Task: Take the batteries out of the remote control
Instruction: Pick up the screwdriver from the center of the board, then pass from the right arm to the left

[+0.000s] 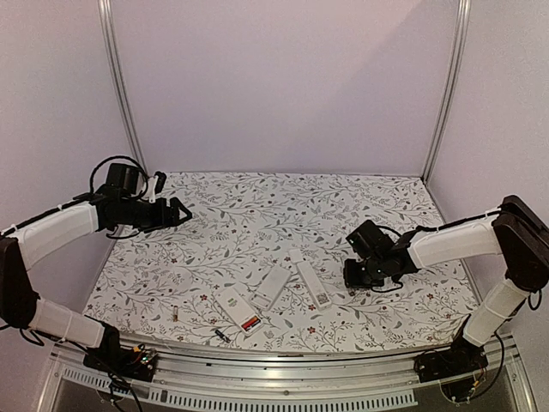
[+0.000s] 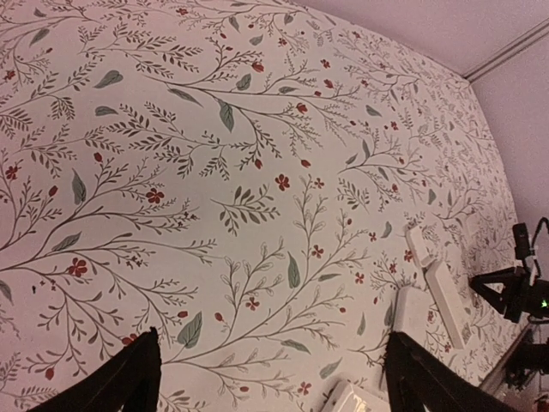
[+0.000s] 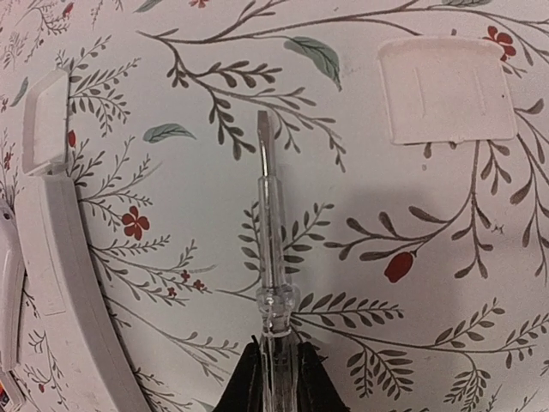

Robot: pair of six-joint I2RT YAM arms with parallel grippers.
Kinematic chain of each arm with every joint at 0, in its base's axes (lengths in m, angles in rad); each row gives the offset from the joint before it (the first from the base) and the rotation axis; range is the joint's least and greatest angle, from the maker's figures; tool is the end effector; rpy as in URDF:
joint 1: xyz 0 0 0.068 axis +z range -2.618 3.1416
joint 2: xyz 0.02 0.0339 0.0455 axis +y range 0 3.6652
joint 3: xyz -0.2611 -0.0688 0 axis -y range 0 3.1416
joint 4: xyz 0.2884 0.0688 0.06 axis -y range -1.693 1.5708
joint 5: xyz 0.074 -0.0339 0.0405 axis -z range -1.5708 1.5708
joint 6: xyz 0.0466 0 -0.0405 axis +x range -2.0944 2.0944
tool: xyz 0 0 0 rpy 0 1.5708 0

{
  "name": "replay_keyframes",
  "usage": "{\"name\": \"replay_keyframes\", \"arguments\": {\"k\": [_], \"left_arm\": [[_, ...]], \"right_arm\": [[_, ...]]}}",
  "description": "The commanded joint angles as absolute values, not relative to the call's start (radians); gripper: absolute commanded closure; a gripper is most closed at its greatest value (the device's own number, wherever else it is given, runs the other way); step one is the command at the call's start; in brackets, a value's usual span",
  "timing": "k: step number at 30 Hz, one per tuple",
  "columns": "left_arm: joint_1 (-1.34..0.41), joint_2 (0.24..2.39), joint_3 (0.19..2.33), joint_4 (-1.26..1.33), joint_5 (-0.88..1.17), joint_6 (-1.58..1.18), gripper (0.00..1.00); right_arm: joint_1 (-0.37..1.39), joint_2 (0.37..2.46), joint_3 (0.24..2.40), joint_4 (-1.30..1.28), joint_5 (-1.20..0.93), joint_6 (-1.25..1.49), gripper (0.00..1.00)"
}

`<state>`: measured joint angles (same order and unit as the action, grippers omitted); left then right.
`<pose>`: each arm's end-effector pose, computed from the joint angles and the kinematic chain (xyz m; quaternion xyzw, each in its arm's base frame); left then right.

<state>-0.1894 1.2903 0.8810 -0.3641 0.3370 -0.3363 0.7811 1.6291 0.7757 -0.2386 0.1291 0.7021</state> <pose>0.3120 -0.0755 0.2222 -0.0017 0.9108 -0.2487 0.3294 0.2353 0.2248 0.0896 -0.0230 0.9693 0.1136 0.2168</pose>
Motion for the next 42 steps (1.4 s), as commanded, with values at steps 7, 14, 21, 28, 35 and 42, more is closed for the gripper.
{"name": "replay_keyframes", "arguments": {"k": [7,14,21,28,35,42], "left_arm": [[-0.252,1.283,0.883,-0.359,0.318,-0.327,0.1],[-0.465,1.252,0.895,-0.297,0.292,-0.361,0.11],[-0.707,1.207,0.907,-0.138,0.308,-0.411,0.11],[-0.818,1.283,0.954,-0.07,0.4,-0.46,0.11],[-0.818,1.327,0.944,0.038,0.456,-0.655,0.1],[-0.784,1.348,0.914,0.003,0.477,-0.742,0.23]], "right_arm": [[0.798,1.603,0.784,-0.268,0.179,0.7,1.0],[0.798,1.447,0.755,-0.153,0.038,0.629,1.0],[0.8,1.292,0.711,0.093,-0.369,0.533,1.0],[0.883,1.281,0.786,0.129,-0.457,0.49,1.0],[1.003,1.395,0.938,-0.053,-0.286,0.376,1.0],[1.056,1.489,1.037,-0.127,-0.165,0.294,1.0]]}}
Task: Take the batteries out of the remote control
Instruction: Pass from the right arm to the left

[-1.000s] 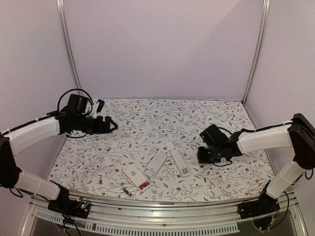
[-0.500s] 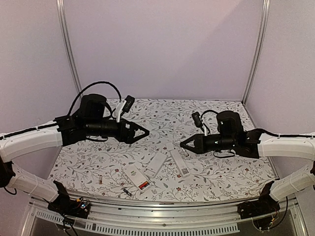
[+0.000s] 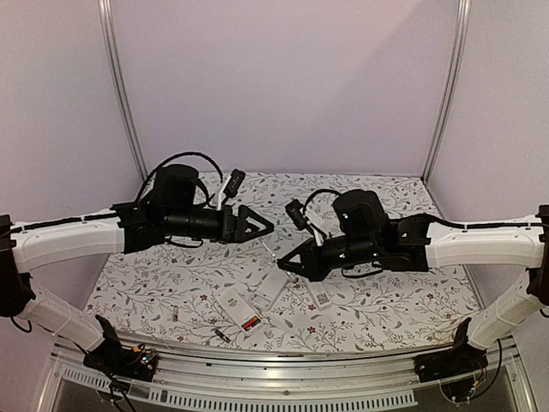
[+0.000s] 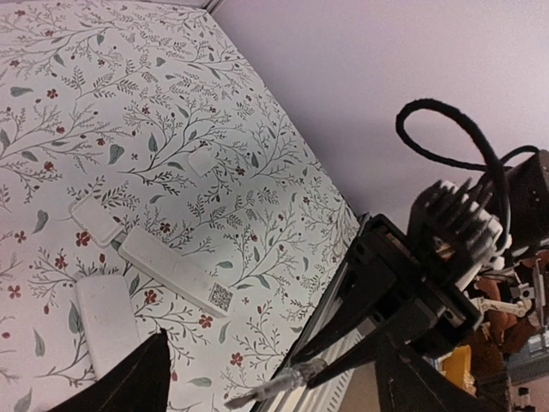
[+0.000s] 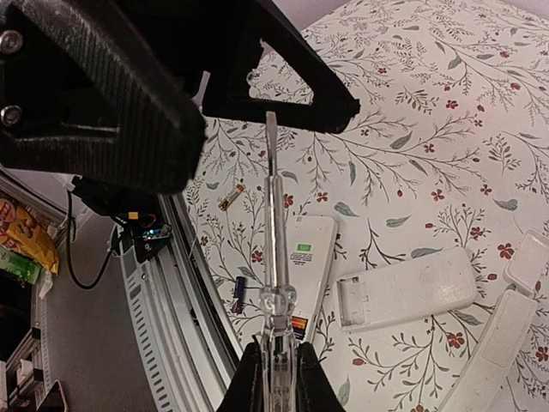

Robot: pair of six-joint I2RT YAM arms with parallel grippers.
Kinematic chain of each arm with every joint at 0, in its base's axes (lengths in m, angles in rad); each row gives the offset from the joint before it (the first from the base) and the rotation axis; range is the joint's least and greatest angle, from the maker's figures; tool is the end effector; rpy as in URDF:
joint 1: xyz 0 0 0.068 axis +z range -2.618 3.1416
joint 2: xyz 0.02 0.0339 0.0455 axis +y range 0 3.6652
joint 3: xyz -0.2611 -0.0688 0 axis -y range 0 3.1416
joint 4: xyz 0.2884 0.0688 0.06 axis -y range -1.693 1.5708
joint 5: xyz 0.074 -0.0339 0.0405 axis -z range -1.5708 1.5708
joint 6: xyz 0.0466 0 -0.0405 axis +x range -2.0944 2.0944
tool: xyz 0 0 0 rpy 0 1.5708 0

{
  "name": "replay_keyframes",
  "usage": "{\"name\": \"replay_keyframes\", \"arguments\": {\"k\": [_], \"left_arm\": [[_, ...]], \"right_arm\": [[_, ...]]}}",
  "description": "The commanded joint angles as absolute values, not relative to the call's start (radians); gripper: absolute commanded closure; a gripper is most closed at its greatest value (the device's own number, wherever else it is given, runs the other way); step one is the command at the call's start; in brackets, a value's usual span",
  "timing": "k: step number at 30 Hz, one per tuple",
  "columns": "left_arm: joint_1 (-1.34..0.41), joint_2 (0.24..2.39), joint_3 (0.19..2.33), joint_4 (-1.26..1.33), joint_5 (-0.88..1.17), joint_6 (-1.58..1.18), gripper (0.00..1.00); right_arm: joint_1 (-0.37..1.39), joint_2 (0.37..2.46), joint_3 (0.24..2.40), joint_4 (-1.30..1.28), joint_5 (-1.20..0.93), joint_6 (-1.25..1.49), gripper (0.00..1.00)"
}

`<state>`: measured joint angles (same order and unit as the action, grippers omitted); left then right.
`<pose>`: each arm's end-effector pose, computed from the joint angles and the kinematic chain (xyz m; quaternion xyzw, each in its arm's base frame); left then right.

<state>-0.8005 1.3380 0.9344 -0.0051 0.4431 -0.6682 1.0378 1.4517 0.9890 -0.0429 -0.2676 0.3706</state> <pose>0.2329 -0.2688 0.2633 0.1743 0.8057 -0.4952 0.2744 0.1814 0.3317 0.2401 -0.3436 0.7845 0.4134 0.3091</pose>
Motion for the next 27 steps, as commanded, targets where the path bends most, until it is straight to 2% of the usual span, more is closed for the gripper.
{"name": "replay_keyframes", "arguments": {"k": [1,9,15,25,27], "left_arm": [[-0.781,1.348,0.908,0.003,0.485,-0.749,0.27],[-0.755,1.341,0.849,0.012,0.521,-0.801,0.58],[-0.729,1.335,0.807,0.085,0.569,-0.85,0.66],[-0.714,1.355,0.782,0.143,0.616,-0.89,0.67],[-0.714,1.363,0.782,0.149,0.624,-0.895,0.71]], "right_arm": [[1.059,1.495,1.045,-0.129,-0.152,0.284,1.0],[1.082,1.526,1.089,-0.154,-0.102,0.225,1.0],[1.091,1.544,1.106,-0.168,-0.088,0.203,1.0],[1.111,1.584,1.157,-0.205,-0.057,0.156,1.0],[1.114,1.59,1.162,-0.203,-0.053,0.148,1.0]]}}
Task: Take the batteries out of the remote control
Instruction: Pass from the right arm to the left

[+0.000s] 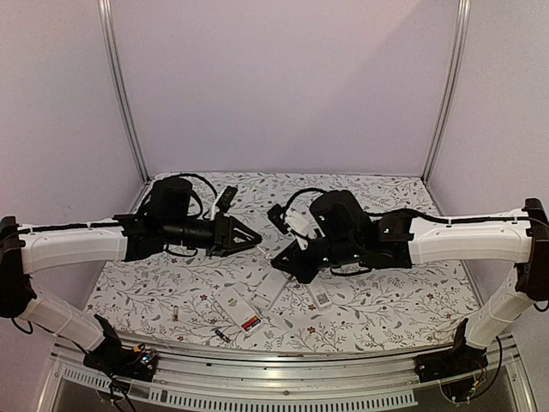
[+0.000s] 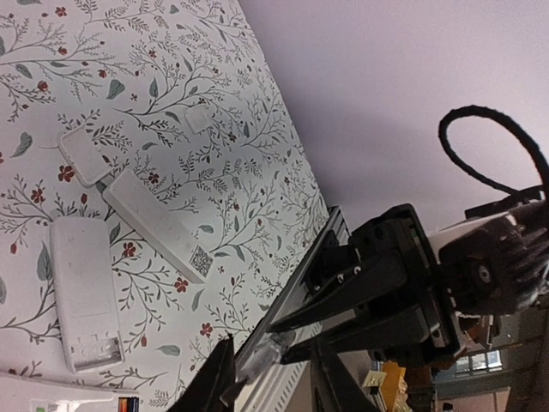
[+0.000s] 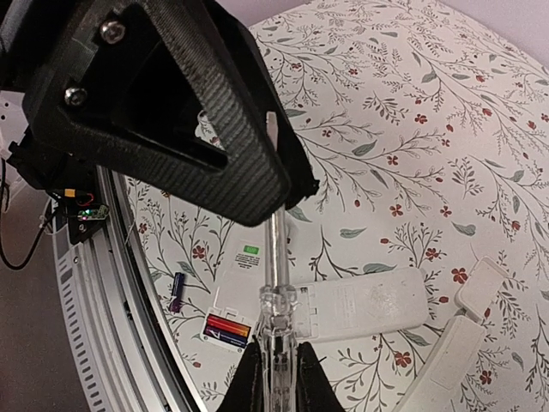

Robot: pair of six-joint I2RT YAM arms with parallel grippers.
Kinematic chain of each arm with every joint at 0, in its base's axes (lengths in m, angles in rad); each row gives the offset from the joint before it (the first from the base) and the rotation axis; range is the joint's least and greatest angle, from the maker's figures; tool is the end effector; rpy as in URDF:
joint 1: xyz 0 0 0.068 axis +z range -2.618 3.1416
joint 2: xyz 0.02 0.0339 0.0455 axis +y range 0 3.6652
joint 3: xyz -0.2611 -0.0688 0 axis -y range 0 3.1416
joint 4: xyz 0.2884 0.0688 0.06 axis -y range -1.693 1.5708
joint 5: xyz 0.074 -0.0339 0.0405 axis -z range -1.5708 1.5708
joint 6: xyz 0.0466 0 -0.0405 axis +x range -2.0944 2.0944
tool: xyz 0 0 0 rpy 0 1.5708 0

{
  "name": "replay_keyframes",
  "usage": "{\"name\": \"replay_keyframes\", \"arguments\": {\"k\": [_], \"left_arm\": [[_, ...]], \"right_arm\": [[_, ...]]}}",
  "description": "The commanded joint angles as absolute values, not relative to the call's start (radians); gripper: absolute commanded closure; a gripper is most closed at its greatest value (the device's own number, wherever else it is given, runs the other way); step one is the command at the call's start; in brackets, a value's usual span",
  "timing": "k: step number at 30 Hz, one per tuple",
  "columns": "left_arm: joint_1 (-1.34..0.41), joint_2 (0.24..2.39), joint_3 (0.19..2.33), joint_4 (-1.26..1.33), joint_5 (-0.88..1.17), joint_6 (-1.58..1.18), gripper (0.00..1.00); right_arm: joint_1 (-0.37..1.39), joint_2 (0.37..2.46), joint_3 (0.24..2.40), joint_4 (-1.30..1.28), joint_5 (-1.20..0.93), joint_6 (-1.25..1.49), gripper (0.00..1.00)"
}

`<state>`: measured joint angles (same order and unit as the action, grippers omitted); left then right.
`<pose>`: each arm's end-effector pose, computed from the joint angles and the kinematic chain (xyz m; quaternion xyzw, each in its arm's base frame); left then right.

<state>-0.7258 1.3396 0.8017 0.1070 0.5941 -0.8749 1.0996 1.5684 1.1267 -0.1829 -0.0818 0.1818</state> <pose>0.2377 -0.2458 0.2244 0.0975 0.8146 -0.5419 0.1825 0.1798 0.3612 0.2351 -0.4107 0.7891 0.3013 0.3432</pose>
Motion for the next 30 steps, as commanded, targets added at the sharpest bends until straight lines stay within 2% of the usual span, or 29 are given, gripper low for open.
{"name": "replay_keyframes", "arguments": {"k": [1,10,12,13,14,16,18,22,30], "left_arm": [[-0.714,1.366,0.782,0.151,0.628,-0.898,0.73],[-0.708,1.373,0.775,0.158,0.642,-0.911,1.0],[-0.707,1.37,0.771,0.161,0.642,-0.914,1.0],[-0.705,1.366,0.767,0.165,0.638,-0.918,1.0],[-0.703,1.361,0.761,0.172,0.633,-0.922,1.0],[-0.697,1.339,0.742,0.201,0.615,-0.933,1.0],[-0.685,1.305,0.715,0.243,0.588,-0.948,1.0],[-0.663,1.214,0.643,0.366,0.526,-0.971,1.0],[-0.655,1.048,0.493,0.708,0.449,-0.983,1.0]], "right_arm": [[1.114,1.591,1.163,-0.201,-0.05,0.146,1.0],[1.114,1.593,1.148,-0.177,-0.019,0.139,1.0],[1.114,1.588,1.139,-0.162,-0.006,0.147,0.99],[1.114,1.584,1.134,-0.148,-0.006,0.153,0.92],[1.114,1.58,1.127,-0.134,0.025,0.165,0.79],[1.113,1.555,1.099,-0.088,0.056,0.191,0.38],[1.114,1.518,1.05,-0.019,0.111,0.239,0.21],[1.099,1.41,0.924,0.173,0.203,0.42,0.11],[1.089,1.285,0.681,0.622,0.267,0.794,0.11]]}}
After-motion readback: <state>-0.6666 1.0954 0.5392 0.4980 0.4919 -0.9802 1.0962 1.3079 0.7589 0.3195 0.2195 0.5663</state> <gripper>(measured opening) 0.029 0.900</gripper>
